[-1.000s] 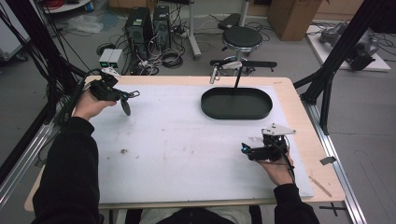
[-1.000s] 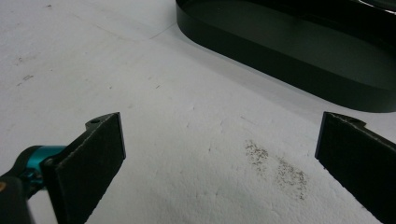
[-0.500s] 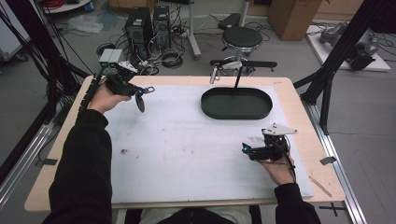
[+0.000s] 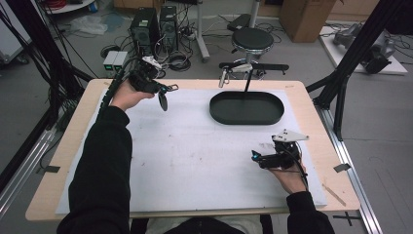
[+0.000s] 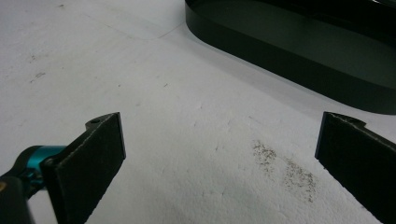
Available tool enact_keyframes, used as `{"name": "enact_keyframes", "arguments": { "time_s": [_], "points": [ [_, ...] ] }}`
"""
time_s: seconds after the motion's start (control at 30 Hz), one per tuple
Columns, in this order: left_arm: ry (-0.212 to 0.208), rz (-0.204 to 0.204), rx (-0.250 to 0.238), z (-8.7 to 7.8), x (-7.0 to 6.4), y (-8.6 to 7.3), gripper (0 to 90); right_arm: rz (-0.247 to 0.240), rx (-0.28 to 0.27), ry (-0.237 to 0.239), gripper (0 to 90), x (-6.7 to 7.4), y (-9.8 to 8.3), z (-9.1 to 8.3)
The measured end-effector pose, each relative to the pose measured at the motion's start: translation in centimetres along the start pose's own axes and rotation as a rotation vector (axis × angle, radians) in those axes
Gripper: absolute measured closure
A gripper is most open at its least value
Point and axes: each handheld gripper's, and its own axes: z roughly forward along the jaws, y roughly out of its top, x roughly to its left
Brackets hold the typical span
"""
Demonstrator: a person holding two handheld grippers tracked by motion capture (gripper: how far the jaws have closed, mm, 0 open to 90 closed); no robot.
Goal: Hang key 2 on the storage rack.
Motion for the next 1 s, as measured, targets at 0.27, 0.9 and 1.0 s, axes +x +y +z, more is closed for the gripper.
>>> {"name": "enact_keyframes", "arguments": {
  "time_s": [0.27,0.9,1.0],
  "points": [
    [-0.018,0.030,-0.022,0.5,-1.3,2.6,87.2,0.007,-0.007,-0.001,0.8,-0.2,0.0,-0.1],
    [-0.087,0.141,-0.090,2.4,-6.1,9.6,87.2,0.023,-0.019,-0.008,0.8,-0.6,-0.1,-0.4],
    [-0.093,0.148,-0.098,2.8,-6.7,10.5,87.2,0.026,-0.021,-0.008,0.8,-0.6,-0.1,-0.4]
  ]
}}
